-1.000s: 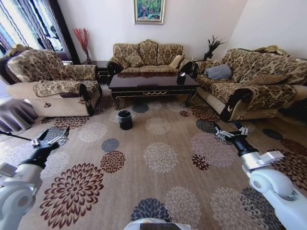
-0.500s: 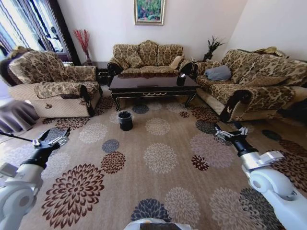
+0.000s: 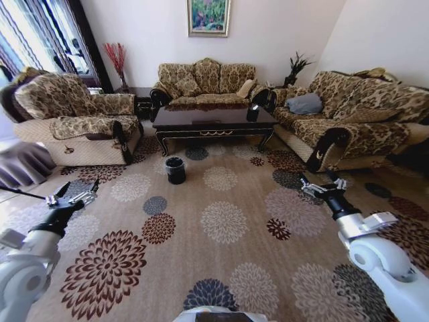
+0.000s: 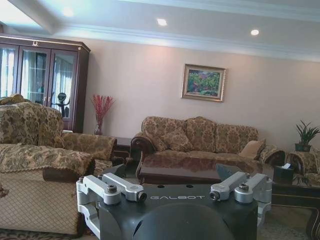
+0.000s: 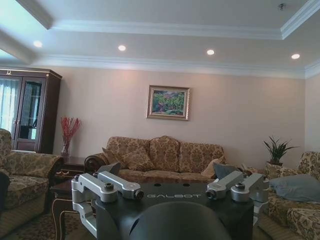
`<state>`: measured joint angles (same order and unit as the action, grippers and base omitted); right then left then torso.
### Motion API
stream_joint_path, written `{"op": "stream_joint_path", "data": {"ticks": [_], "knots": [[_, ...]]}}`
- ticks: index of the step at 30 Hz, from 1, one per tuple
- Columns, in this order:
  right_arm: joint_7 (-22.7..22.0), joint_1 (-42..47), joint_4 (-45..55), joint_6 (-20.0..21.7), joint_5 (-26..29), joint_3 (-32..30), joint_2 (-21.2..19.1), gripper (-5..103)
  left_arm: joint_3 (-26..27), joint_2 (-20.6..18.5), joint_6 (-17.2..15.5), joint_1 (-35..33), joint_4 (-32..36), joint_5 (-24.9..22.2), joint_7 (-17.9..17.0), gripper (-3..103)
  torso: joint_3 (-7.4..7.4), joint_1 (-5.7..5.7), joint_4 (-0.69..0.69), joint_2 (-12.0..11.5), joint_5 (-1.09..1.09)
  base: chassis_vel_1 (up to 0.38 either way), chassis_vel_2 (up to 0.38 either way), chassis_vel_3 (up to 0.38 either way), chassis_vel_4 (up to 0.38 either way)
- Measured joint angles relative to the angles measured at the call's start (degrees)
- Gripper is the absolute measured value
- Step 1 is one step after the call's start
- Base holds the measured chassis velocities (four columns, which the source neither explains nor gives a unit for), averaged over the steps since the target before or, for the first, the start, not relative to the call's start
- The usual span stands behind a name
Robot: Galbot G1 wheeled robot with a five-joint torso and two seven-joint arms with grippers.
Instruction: Move to the front of the table and pick up the trash from the floor, then place it into the trash bin.
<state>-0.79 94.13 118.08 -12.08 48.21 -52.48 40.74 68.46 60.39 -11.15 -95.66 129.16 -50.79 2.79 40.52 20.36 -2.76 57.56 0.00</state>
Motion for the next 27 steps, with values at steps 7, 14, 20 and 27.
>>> {"op": "stream_joint_path", "data": {"ticks": [7,14,20,27], "knots": [[0.07,0.00,0.05,-0.05,-0.02,0.00,0.03,100,0.27,-0.03,-0.01,-0.31,0.27,-0.16,0.00,100,1.06,0.83,0.00,1.89,0.00,0.000,0.000,0.000,0.000],[0.18,0.02,0.03,-0.14,-0.02,0.00,0.13,100,0.27,0.03,-0.02,-0.35,0.35,-0.11,0.01,100,1.93,1.51,0.00,3.43,0.00,0.000,0.000,0.000,0.000],[0.32,0.02,-0.01,-0.23,-0.07,0.05,0.31,100,0.23,0.10,-0.04,-0.35,0.40,0.01,0.01,100,3.16,2.44,0.00,5.58,0.00,0.000,0.000,0.000,0.000],[0.40,0.14,-0.06,-0.28,-0.11,0.04,0.41,100,-0.21,0.16,-0.06,-0.14,0.38,0.20,-0.06,100,4.33,3.38,0.00,7.70,0.00,0.000,0.000,0.000,0.000]]}}
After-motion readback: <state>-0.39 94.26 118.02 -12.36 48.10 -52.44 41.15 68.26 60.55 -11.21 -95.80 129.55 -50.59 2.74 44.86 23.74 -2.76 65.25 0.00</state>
